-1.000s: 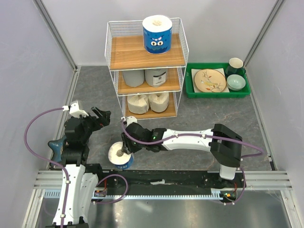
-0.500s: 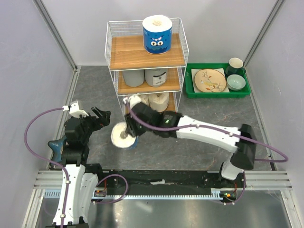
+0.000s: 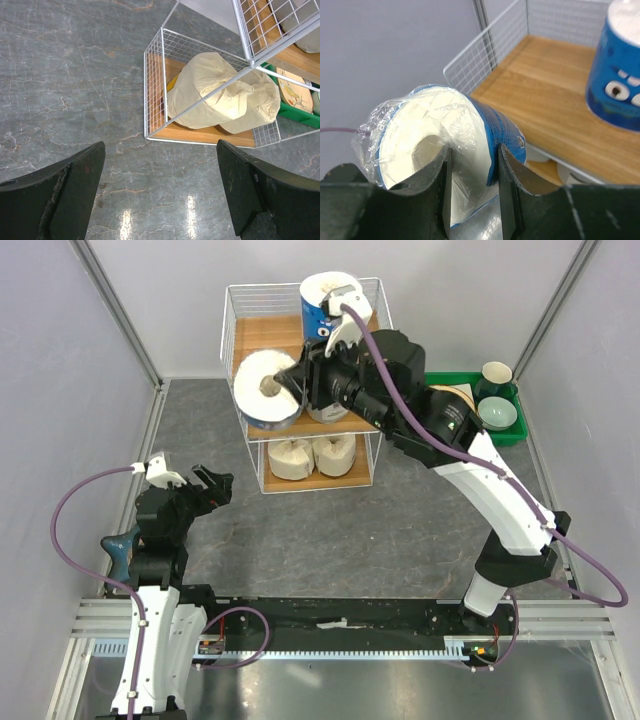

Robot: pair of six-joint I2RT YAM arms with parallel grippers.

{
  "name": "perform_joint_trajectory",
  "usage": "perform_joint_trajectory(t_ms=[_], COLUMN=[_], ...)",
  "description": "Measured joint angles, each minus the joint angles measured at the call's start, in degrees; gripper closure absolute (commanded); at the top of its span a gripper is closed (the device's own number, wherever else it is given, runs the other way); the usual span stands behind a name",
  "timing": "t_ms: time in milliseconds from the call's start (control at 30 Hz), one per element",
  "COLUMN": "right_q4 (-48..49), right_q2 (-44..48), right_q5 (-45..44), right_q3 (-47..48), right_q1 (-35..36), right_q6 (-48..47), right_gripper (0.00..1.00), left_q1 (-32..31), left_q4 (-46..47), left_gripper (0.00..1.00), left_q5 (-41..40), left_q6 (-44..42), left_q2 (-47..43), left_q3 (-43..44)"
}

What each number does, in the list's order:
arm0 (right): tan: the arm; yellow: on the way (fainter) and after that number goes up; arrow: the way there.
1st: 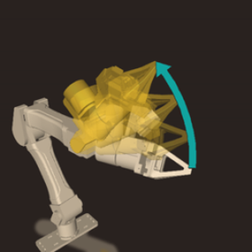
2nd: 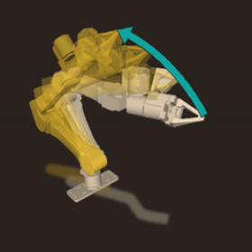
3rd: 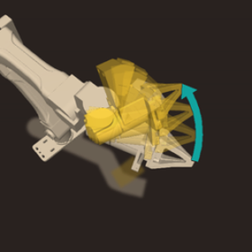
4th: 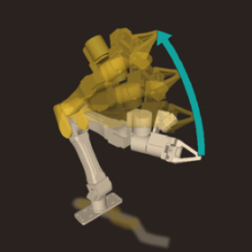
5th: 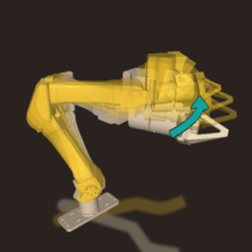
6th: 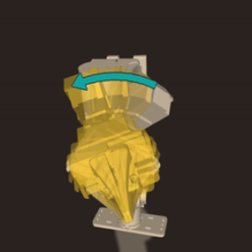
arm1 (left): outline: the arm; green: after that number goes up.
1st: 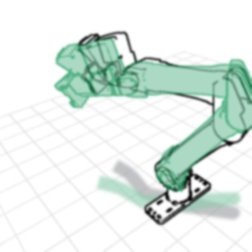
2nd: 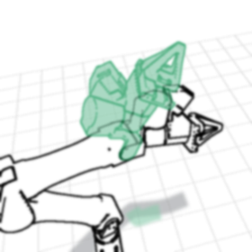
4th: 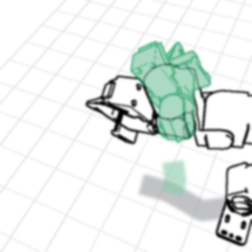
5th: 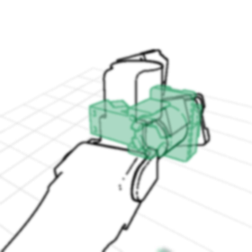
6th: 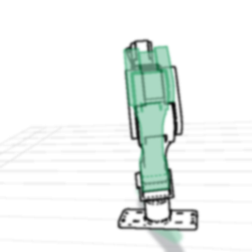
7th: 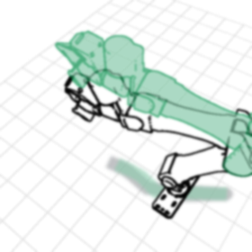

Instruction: Place and organize the paper towels onto the shelf

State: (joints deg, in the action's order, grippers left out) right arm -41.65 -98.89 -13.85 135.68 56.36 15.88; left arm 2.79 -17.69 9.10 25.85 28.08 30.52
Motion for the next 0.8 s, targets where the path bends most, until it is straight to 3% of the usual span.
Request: perform_joint_trajectory(t_ms=[800], right_q4=[12.2], right_q2=[-2.7], right_q5=[-1.9], right_q3=[0.2], right_q1=[-5.4], right_q6=[-1.3], right_gripper=[0.88], left_q1=[0.0], left_q4=[0.0], left_gripper=[0.00], left_q5=[0.0], left_q6=[0.0], left_q2=[0.0], left_q3=[0.0])
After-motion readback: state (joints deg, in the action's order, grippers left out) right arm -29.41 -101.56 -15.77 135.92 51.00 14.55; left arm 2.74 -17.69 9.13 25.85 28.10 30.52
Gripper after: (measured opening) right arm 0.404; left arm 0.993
